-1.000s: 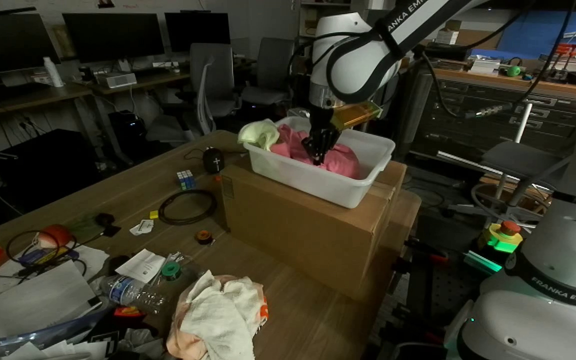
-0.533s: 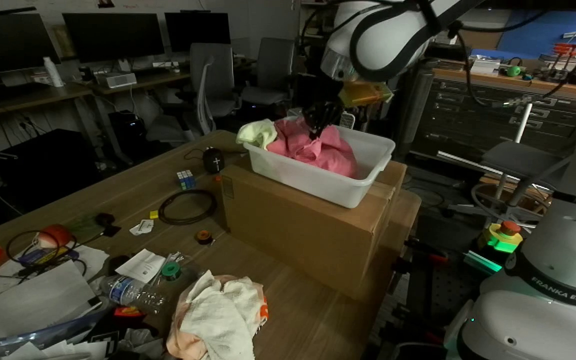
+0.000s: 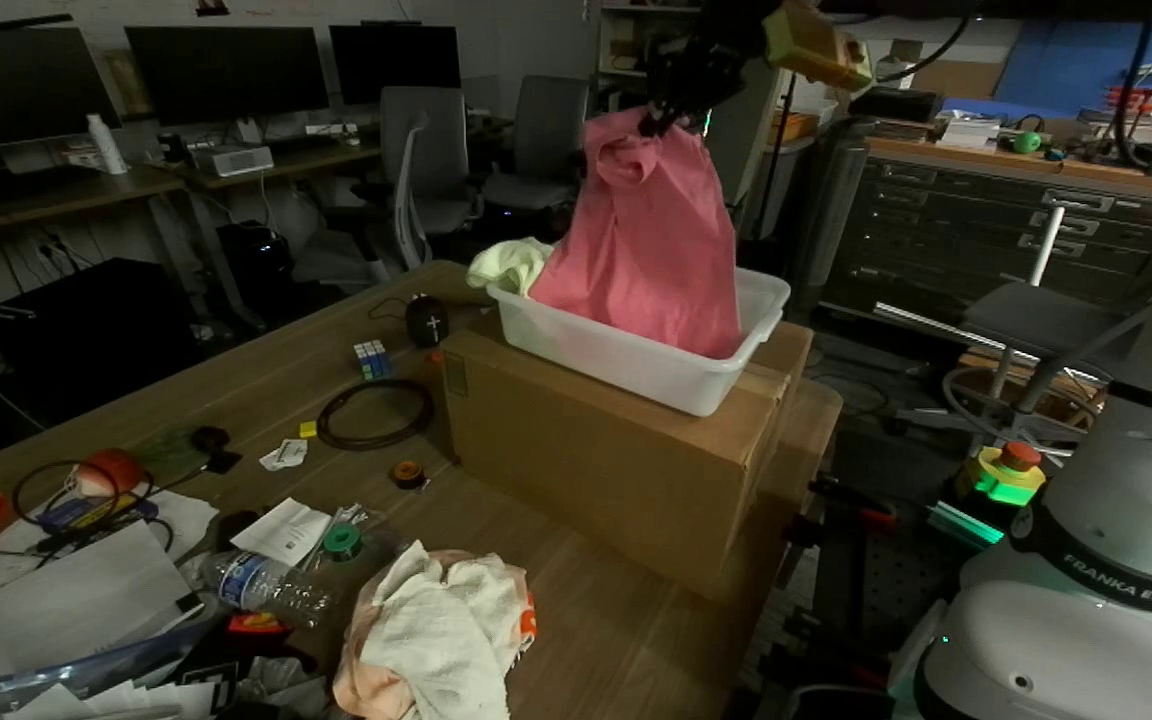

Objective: Pick up the clothes from the container and put them on the table.

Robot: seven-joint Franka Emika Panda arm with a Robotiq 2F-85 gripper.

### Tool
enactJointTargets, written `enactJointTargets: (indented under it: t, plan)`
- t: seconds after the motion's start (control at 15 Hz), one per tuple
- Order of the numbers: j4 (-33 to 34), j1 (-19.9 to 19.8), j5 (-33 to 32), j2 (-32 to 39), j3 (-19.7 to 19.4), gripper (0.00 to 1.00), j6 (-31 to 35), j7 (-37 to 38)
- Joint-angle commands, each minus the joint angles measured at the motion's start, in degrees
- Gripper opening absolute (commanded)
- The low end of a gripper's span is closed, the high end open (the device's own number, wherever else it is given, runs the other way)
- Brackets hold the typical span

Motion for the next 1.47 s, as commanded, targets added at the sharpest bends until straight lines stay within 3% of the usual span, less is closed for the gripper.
enactJointTargets:
  t: [0.0, 0.33, 0.53, 0.87, 1.4]
  plan:
    - [-0.77, -2.19, 1.78, -4.56, 4.26, 0.02, 4.78, 2.44]
    - [0.26, -2.86, 3.78, -4.28, 8.14, 0.02, 9.75, 4.68]
    - [1.68, 0.10, 5.76, -3.00, 9.30, 0.02, 9.72, 2.54]
    - [5.71, 10.41, 8.32, 1.59, 10.40, 0.02, 0.52, -4.43]
    - [17.03, 20.52, 9.86, 14.29, 11.63, 0.02, -15.11, -14.65]
